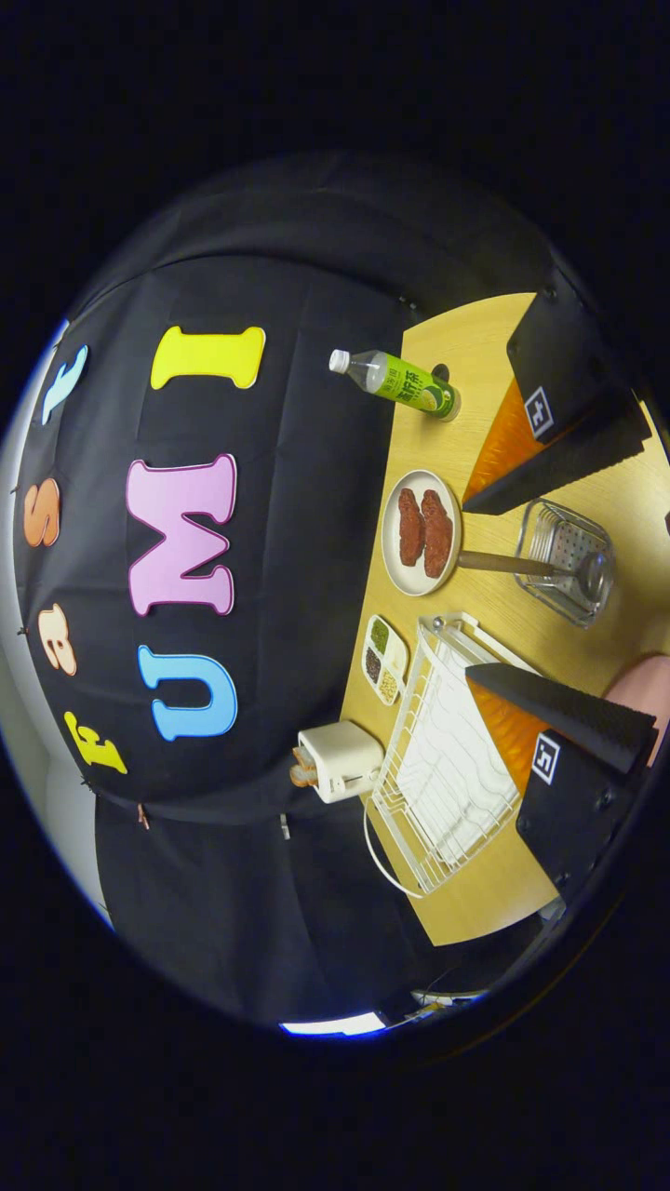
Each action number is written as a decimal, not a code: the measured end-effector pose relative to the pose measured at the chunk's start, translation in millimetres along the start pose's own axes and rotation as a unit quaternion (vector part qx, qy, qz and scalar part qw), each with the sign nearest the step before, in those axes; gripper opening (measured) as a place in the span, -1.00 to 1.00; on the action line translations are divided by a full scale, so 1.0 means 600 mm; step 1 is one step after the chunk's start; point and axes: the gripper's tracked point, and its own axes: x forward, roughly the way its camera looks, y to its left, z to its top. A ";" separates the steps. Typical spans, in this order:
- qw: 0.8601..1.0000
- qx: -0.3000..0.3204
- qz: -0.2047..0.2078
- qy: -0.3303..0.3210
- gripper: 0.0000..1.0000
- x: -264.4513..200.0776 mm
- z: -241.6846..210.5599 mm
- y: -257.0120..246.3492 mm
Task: Take the plate from the dish rack, then take the spoon from the basket and place it into the plate.
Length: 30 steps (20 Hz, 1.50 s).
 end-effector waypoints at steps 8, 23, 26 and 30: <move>0.996 0.033 -0.007 0.086 0.91 0.115 -0.078 -0.026; 0.992 0.023 -0.050 0.116 -0.66 0.144 -0.094 -0.044; 0.993 0.035 -0.049 0.106 -0.69 0.123 -0.070 -0.042; 0.993 0.040 -0.061 0.089 -0.69 0.070 -0.022 -0.036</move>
